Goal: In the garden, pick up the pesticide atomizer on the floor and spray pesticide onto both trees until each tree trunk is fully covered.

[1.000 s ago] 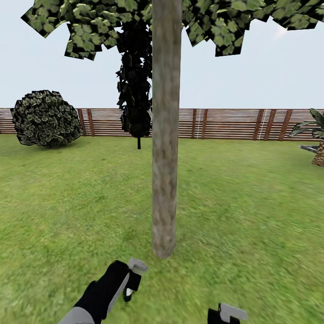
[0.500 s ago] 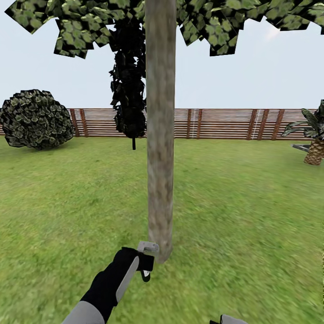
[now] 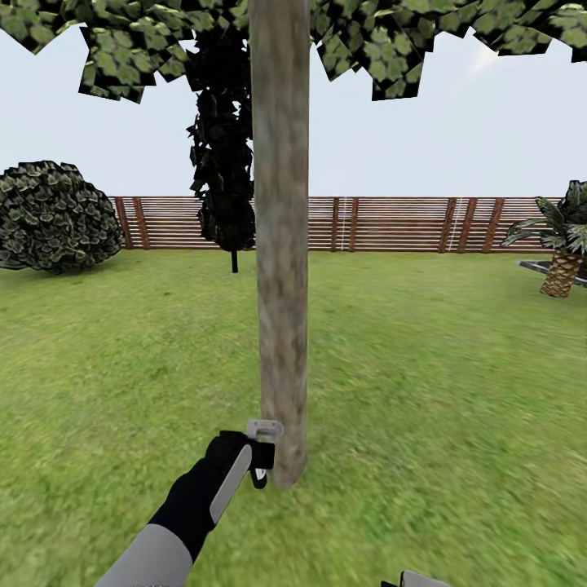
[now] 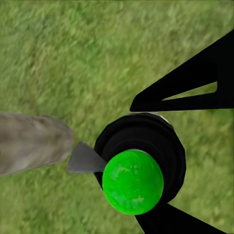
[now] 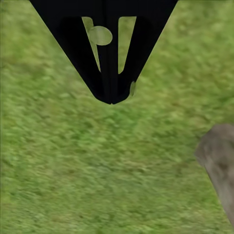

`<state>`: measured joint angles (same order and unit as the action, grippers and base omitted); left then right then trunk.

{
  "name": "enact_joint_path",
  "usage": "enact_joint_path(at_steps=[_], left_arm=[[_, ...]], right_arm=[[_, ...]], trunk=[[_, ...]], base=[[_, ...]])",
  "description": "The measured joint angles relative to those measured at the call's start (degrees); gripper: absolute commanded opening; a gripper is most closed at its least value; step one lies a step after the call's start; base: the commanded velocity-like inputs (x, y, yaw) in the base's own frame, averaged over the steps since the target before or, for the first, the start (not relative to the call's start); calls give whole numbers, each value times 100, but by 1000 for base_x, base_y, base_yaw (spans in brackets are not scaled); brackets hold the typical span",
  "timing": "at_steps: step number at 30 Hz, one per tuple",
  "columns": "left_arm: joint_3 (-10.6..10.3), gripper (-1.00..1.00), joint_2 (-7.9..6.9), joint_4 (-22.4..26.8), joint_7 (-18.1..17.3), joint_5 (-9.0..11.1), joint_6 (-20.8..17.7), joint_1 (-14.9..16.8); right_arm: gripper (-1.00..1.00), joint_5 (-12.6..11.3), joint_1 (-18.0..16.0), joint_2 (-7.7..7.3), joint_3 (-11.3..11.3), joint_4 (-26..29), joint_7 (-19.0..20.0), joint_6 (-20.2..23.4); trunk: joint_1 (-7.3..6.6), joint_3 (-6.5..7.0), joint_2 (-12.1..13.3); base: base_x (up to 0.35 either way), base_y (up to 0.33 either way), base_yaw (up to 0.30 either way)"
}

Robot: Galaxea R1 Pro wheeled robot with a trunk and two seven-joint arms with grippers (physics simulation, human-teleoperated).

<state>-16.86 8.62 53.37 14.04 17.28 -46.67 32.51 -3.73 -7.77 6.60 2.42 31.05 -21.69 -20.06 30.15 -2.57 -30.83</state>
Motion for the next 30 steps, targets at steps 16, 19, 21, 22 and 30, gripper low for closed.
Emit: enact_joint_path(at_steps=[16,19,21,22,30], left_arm=[[-1,-100,17,392,708,652,-439,424],[-2,-100,12,524,1222,1090,-445,531],[-3,-100,11,762,1391,1239,-472,563],[-3,-100,10,935,1433,1285,-550,570],[-19,-100,18,2398,2106,1490,-1252,487]], right_arm=[[-100,-17,0,3,8,1,-2,0],[-100,-16,0,2,10,2,-1,0],[-100,-16,0,2,11,6,-1,0],[-100,-17,0,2,11,6,-1,0],[-100,8,0,10,34,0,3,-2]], trunk=[[-1,0,0],[0,0,0],[-2,0,-2],[-2,1,-2],[-1,0,-1]], base=[[189,0,0],[38,0,0],[187,0,0],[261,0,0],[108,0,0]])
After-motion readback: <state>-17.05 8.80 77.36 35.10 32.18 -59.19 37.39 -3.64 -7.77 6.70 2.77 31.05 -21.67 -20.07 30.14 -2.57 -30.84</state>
